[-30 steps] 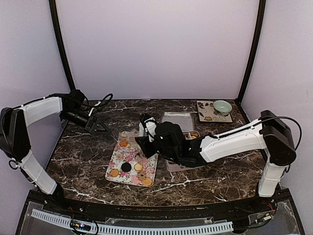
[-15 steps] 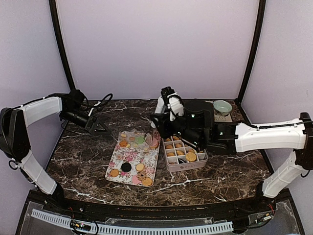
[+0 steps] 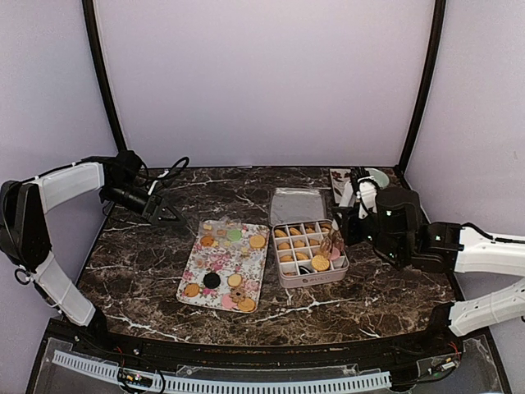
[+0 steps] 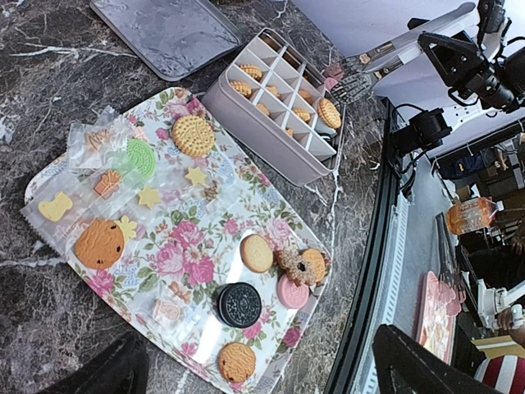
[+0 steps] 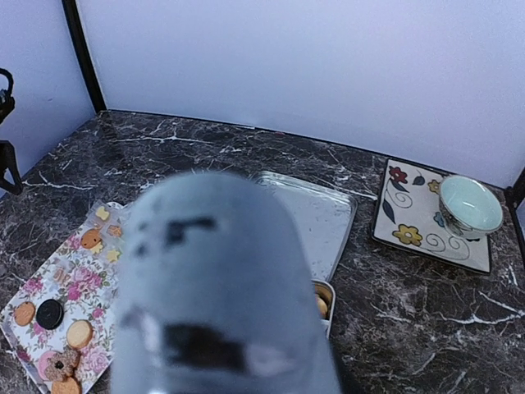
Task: Pack the cookies
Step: Place the fake cookies in the empty pocket of the box.
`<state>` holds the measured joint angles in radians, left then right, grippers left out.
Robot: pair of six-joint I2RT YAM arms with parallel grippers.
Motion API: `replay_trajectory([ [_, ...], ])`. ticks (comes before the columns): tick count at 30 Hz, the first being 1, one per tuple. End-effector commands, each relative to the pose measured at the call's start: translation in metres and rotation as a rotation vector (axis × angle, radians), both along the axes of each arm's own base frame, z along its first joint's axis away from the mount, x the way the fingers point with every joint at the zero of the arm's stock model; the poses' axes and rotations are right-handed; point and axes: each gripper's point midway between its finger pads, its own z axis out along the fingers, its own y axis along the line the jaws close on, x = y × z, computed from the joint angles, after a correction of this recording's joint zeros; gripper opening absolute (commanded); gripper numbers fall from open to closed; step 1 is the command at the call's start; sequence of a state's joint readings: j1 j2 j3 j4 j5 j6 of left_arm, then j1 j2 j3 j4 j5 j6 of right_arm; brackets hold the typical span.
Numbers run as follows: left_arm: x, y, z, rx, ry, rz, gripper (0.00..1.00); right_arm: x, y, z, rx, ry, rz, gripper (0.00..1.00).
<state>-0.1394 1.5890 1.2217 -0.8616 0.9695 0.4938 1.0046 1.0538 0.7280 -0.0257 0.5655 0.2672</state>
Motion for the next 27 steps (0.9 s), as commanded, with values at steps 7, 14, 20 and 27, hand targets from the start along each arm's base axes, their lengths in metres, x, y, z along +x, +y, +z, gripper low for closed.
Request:
replay_trajectory([
  [7,-0.004,-0.002,0.015,-0.026,-0.023,-0.01,0.98,-0.004,-0.03,0.002,0.053,0.006,-0.095,0.24],
  [14,-0.005,-0.001,0.012,-0.02,-0.015,-0.011,0.98,-0.006,-0.029,-0.004,0.064,0.024,-0.087,0.34],
  [20,-0.005,-0.002,0.011,-0.022,-0.01,-0.013,0.98,-0.004,-0.028,0.0,0.077,0.018,-0.093,0.47],
  [27,-0.006,-0.002,0.011,-0.023,-0.006,-0.014,0.98,-0.003,-0.026,0.017,0.089,-0.008,-0.081,0.49],
])
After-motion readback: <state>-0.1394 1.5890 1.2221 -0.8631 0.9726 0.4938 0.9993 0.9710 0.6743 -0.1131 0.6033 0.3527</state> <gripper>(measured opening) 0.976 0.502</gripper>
